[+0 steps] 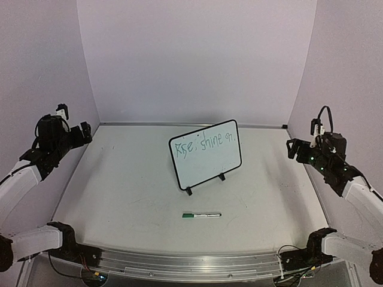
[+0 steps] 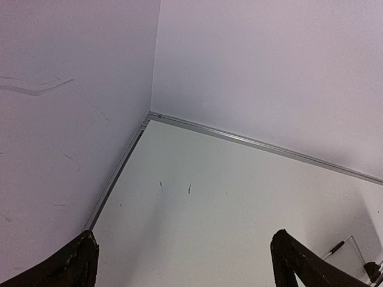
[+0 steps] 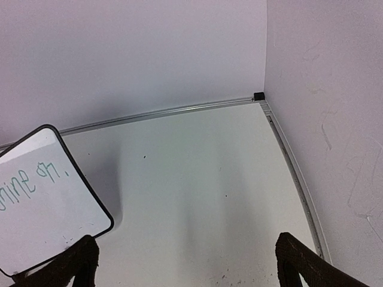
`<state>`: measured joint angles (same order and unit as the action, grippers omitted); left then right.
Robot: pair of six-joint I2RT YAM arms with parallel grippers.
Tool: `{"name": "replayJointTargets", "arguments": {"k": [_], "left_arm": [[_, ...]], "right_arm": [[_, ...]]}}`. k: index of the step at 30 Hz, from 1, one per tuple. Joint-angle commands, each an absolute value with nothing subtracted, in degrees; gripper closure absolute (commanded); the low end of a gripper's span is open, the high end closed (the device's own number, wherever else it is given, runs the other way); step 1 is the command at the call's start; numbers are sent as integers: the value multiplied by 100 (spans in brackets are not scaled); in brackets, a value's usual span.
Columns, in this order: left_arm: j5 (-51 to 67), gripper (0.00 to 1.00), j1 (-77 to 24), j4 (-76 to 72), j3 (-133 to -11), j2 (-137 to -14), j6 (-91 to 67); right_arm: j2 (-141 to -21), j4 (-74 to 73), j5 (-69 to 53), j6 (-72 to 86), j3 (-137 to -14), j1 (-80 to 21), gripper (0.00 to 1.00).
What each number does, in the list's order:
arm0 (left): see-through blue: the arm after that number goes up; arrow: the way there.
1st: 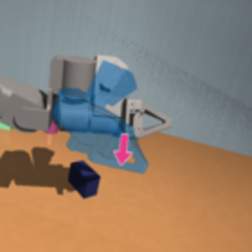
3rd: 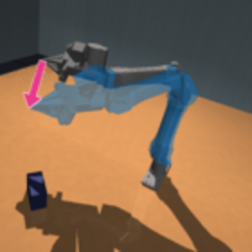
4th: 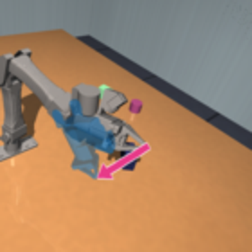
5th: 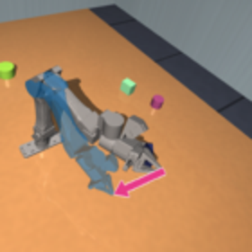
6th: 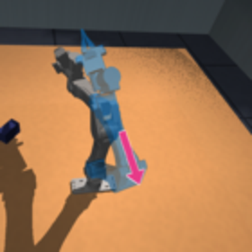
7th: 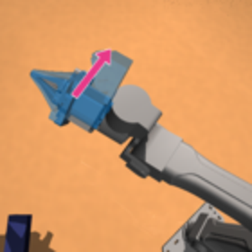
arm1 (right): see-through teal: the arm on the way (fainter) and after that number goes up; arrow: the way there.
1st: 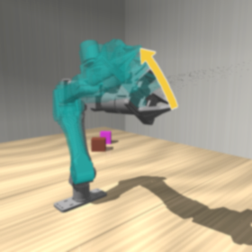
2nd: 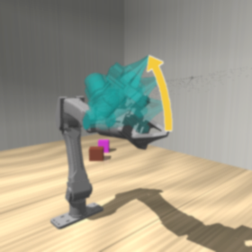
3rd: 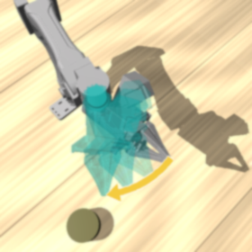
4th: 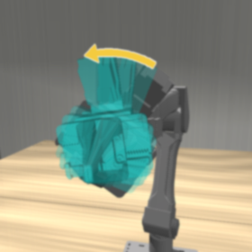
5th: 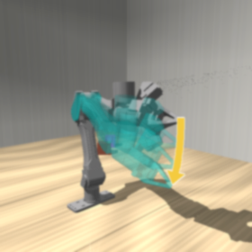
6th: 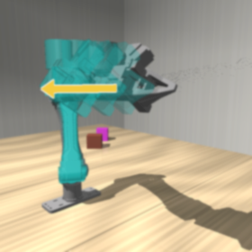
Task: Write a sentence on the whiteboard
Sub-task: Reset both arms
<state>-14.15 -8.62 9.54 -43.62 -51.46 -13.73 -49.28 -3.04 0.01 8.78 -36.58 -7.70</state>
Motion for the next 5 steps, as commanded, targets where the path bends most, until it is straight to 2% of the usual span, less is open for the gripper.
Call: {"name": "replayJointTargets", "arguments": {"k": [1, 5], "left_arm": [[-1580, 0, -867, 780, -4431, -5120, -1351], [-1540, 0, -865, 815, -4489, -5164, -1363]], "right_arm": [[-4805, -97, 167, 748, -3665, -782, 2], [-4833, -97, 182, 717, -3711, -782, 2]]}}
